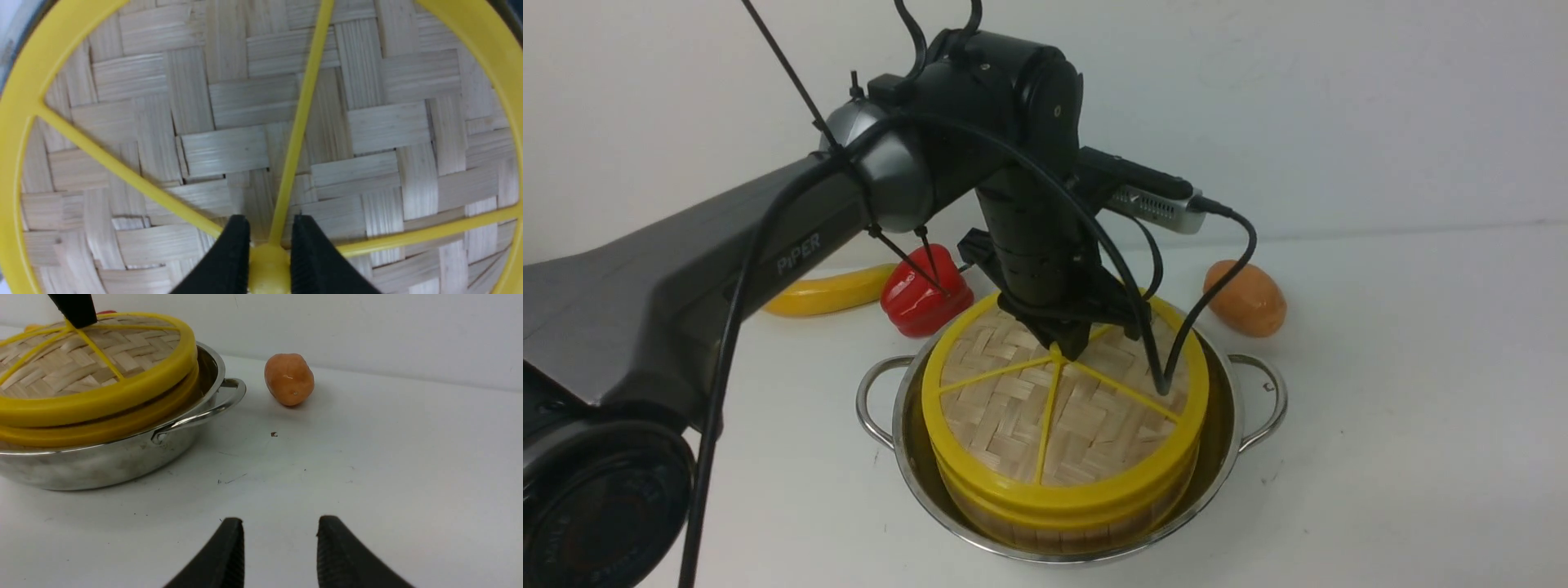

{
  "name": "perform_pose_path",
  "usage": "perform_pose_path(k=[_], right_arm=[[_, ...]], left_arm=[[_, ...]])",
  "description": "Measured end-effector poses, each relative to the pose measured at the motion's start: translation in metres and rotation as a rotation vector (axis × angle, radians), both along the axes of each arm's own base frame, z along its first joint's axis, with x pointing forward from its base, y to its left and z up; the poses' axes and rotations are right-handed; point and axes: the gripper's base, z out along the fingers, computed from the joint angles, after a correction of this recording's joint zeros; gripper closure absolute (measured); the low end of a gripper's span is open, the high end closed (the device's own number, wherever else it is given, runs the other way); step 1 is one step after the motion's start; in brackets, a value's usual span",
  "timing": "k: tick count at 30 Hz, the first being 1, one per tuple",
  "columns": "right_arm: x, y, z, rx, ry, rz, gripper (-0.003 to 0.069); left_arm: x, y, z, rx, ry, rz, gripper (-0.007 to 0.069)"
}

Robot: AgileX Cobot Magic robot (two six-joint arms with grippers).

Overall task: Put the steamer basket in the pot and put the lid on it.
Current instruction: Use the left arm to place the steamer lid on the steamer

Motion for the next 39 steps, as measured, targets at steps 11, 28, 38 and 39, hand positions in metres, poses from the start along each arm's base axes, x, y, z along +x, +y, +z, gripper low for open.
perform_pose_path(k=[11,28,38,39], right_arm=[[0.0,0.0,0.0,0.0,0.0,0.0,0.0418],[0.0,0.0,0.0,0.0,0.0,0.0,0.0418],[0.0,0.0,0.0,0.001,0.0,0.0,0.0418],[0.0,0.0,0.0,0.001,0.0,0.0,0.0418]], left_arm=[[0.0022,-0.0014,-0.0033,0.002,0.003,0.0,0.0503],[0.0022,-0.0014,-0.0033,-0.005,0.009,0.035,0.0503],[0.0021,-0.0016,-0.0033,-0.008,0.011,0.04,0.0503],[0.0021,-0.0016,-0.0033,-0.008,0.011,0.04,0.0503]])
